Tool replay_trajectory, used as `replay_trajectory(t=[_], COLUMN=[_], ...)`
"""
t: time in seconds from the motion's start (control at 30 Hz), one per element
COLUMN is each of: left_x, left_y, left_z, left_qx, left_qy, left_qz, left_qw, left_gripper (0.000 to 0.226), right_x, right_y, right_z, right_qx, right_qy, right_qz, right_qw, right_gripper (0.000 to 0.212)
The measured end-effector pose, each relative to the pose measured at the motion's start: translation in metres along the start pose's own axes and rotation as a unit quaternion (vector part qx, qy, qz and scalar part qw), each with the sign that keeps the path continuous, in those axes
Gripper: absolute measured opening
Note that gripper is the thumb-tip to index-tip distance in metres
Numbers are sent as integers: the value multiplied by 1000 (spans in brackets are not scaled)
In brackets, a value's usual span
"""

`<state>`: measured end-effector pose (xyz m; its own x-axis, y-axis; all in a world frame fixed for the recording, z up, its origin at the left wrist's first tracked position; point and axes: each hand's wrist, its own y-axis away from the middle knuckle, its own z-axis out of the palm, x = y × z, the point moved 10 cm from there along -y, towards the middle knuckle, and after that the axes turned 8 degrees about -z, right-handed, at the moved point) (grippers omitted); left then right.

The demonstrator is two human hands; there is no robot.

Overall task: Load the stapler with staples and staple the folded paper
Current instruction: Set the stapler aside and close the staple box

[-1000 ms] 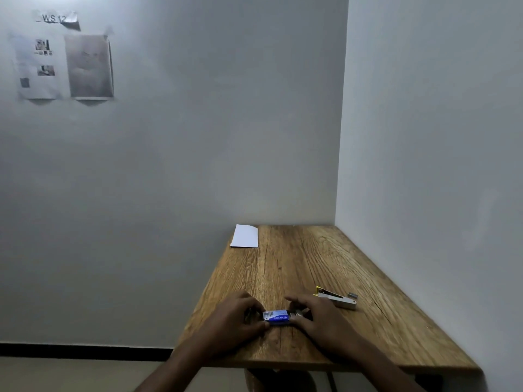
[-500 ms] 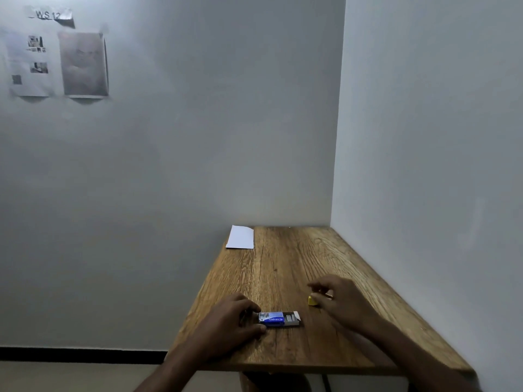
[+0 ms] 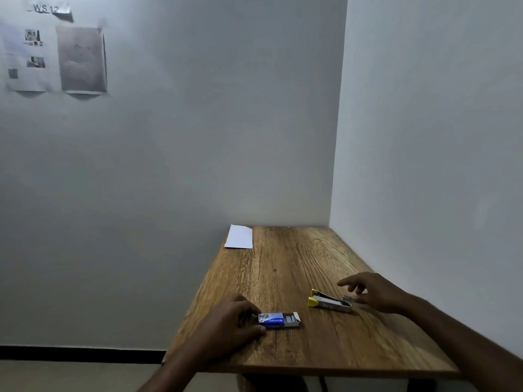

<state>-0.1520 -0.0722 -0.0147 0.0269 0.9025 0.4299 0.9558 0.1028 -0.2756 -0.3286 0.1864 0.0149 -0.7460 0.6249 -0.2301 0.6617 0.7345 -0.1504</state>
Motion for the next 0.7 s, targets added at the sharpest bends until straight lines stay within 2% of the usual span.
replay_trajectory(t=[0.07,0.3,0.43,0.57,0.7], left_x=[1,2,2,2,1], left_y=[1,1,1,2,1], left_z=[0,-2,-2,-1,-1], left_qx=[-1,1,0,0,1], left_qy=[1,7,7,10,7], left_qz=[0,0,0,0,1], left_qw=[1000,1000,1000,1000,1000], left_gripper=[44,46,46,45,45], right_x=[-1,4,4,5,-26], right_y=[-2,-3,-1,-1,-4], right_z=[8,9,9,-5,-23], right_qx=[-5,77,82,150,182], right_qy=[-7,-17,-36,-93,-208], right_qz=[-2,10,14,32,3], right_qw=[1000,997,996,984,961], right_gripper=[45,18,19,26,20])
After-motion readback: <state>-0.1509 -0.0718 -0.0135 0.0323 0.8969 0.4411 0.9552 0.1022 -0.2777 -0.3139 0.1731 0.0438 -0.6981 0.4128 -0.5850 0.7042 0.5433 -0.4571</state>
